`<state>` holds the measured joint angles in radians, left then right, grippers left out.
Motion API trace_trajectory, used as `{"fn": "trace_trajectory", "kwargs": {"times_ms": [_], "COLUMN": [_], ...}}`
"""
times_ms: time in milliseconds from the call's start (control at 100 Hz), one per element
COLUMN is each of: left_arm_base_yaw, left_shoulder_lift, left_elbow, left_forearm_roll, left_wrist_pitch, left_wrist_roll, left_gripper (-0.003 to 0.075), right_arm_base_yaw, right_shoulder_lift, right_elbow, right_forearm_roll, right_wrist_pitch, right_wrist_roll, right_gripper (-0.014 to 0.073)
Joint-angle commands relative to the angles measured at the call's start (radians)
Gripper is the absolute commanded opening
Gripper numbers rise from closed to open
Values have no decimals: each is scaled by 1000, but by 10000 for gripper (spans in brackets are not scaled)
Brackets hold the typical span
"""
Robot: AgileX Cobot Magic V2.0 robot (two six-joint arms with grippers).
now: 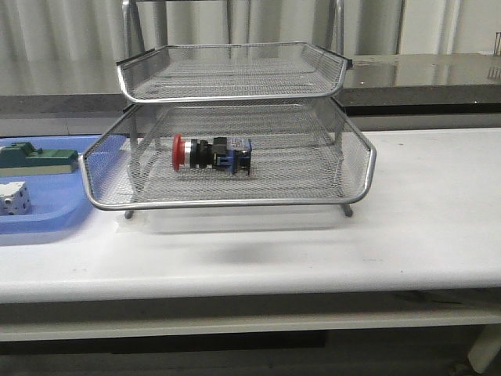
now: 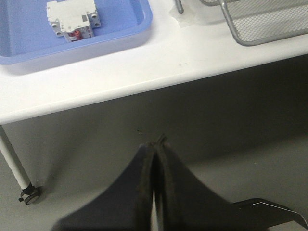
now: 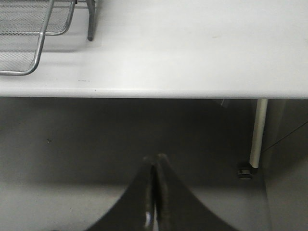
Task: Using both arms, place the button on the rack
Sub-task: 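Withdraw the left gripper away from the mesh tray, then bring the right gripper to the pulled-out tier's front edge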
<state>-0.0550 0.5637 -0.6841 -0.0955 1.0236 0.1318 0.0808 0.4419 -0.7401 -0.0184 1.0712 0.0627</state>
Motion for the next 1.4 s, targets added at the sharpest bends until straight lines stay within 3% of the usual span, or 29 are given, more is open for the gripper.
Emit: {"fn": "trace_trajectory", "kwargs": {"times_ms": [0, 240, 450, 680, 1110, 1390], "left_arm_base_yaw": [3, 3, 3, 3, 3, 3], "left_shoulder_lift": [6, 6, 6, 6, 6, 6], "left_elbow": [-25, -25, -25, -25, -25, -25], "left_forearm_roll": [-15, -15, -15, -15, -15, -15], "left_wrist_pitch": [-52, -52, -52, -52, -52, -52], "left_wrist_roll": [-10, -10, -10, -10, -10, -10], "left_gripper": [-21, -21, -21, -21, -21, -21], "right_arm_base_yaw": [-5, -3, -3, 18, 235, 360], "right_shoulder_lift": [6, 54, 271, 496, 794, 980], "right_elbow": [-33, -33, -35, -40, -40, -40], "right_forearm_roll": [18, 191, 387, 634, 679, 776], "right_wrist_pitch": [-70, -196, -228, -311, -534, -649], "right_wrist_roll": [-2, -2, -46, -204, -220, -220], "right_gripper": [-116, -114, -114, -112, -105, -105]}}
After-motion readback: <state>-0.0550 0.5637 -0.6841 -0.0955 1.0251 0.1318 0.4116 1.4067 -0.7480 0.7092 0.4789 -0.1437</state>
